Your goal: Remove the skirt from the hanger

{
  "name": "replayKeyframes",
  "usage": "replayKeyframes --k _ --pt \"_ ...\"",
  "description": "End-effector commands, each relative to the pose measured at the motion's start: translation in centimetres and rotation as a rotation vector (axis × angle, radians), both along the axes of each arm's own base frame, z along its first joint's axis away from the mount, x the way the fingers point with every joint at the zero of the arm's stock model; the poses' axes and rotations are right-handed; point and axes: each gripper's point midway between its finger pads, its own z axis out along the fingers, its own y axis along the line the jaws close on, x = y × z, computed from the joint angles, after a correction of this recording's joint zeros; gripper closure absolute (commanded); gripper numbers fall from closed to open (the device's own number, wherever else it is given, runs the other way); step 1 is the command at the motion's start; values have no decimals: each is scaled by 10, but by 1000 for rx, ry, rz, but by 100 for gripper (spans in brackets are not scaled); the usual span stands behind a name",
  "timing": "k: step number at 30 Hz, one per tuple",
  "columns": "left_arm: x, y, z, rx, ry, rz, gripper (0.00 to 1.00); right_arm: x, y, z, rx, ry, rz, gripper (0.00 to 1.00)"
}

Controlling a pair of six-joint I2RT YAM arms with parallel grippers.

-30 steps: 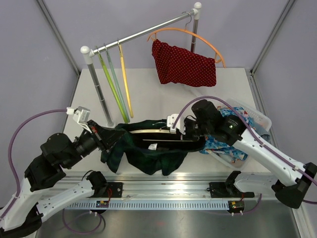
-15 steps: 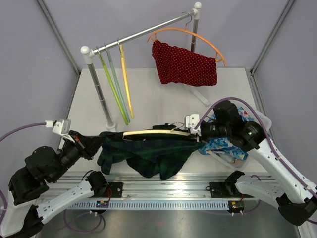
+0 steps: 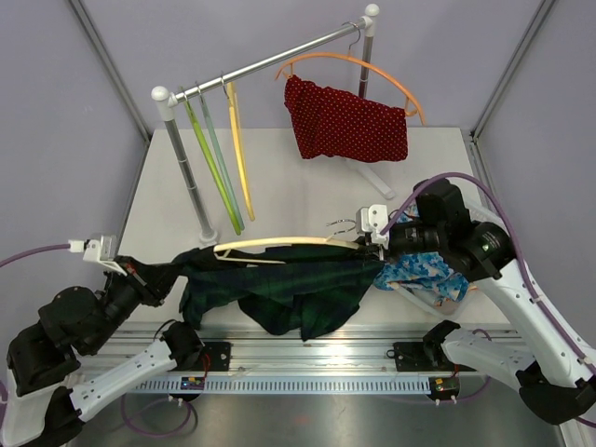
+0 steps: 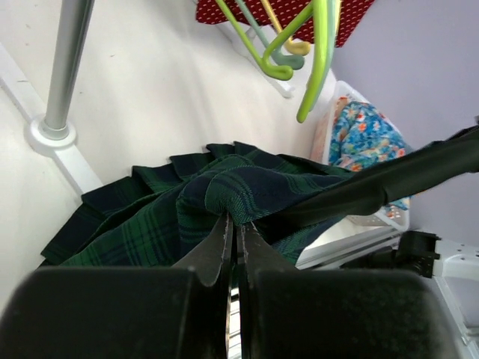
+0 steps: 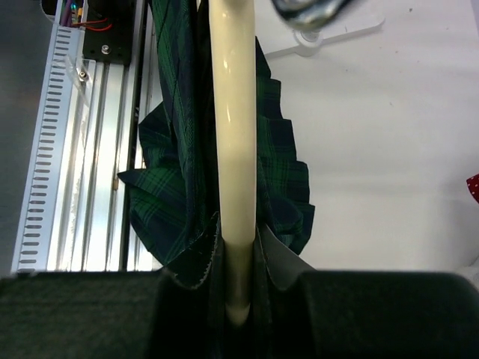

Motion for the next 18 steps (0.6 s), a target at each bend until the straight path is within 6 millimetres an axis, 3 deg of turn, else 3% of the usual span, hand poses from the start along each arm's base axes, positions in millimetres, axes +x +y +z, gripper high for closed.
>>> replayKeyframes --k 1,2,9,13,15,18 --pt "17 57 -9 138 -9 295 100 8 -32 16 -42 28 -154 100" --pt "18 57 -14 157 0 298 100 4 -29 35 -3 15 -131 100" --pt "14 83 -29 133 10 395 100 13 -44 66 -20 -81 -215 100" --pt "10 85 -28 62 -3 369 100 16 -46 62 -24 -71 -235 100" --pt "11 77 -24 42 -16 335 100 18 -42 47 -30 -21 -225 100" --pt "14 69 -22 62 -18 313 100 31 -46 41 -39 -25 -275 100"
